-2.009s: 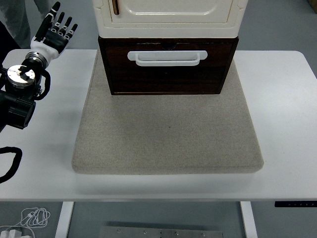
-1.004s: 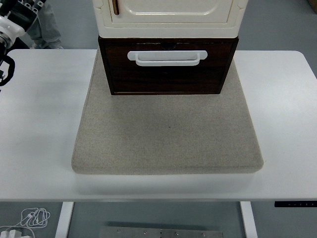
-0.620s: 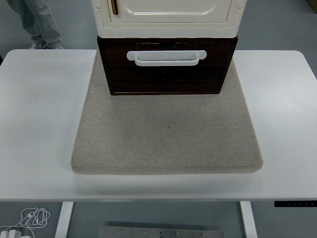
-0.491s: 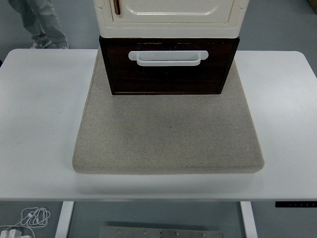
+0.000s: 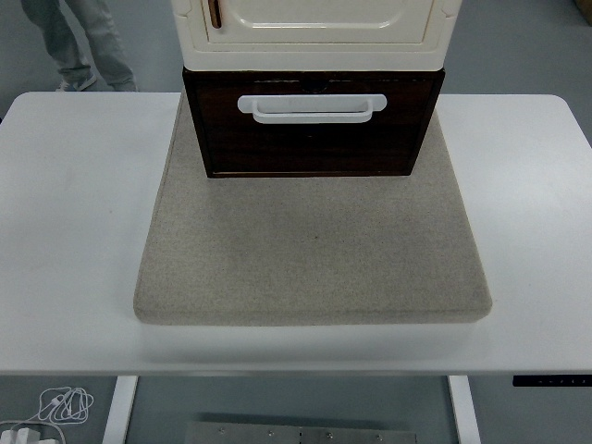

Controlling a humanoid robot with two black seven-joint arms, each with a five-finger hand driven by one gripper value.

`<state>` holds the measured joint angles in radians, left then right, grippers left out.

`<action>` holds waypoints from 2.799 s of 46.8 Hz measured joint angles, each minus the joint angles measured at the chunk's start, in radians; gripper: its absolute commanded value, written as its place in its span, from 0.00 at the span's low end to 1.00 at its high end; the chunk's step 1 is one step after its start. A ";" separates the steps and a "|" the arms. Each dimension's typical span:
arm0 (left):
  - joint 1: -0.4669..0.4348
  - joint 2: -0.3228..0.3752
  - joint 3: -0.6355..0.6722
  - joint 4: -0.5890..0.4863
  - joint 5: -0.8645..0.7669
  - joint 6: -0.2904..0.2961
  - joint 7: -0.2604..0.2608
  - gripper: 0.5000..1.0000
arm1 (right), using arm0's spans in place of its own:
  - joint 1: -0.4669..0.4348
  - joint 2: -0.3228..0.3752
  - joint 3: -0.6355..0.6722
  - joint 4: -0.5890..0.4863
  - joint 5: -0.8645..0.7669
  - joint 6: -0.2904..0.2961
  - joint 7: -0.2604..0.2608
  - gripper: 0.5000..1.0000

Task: Open the drawer under the combination cabinet

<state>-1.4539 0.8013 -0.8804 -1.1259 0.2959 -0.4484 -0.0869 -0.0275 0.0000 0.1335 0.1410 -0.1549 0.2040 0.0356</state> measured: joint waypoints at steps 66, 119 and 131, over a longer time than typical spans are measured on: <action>-0.216 -0.091 0.765 -0.419 0.049 0.052 0.444 1.00 | 0.000 0.000 0.000 0.000 0.000 0.000 0.000 0.85; -0.319 -0.265 0.973 -0.157 0.022 0.065 0.553 1.00 | 0.001 0.000 0.000 0.000 0.000 0.000 0.000 0.85; -0.337 -0.281 0.996 -0.122 0.036 0.065 0.553 1.00 | 0.000 0.000 0.000 0.000 0.000 0.000 0.000 0.85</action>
<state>-1.7905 0.5204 0.1160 -1.2484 0.3316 -0.3836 0.4665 -0.0277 0.0000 0.1335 0.1408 -0.1549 0.2040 0.0355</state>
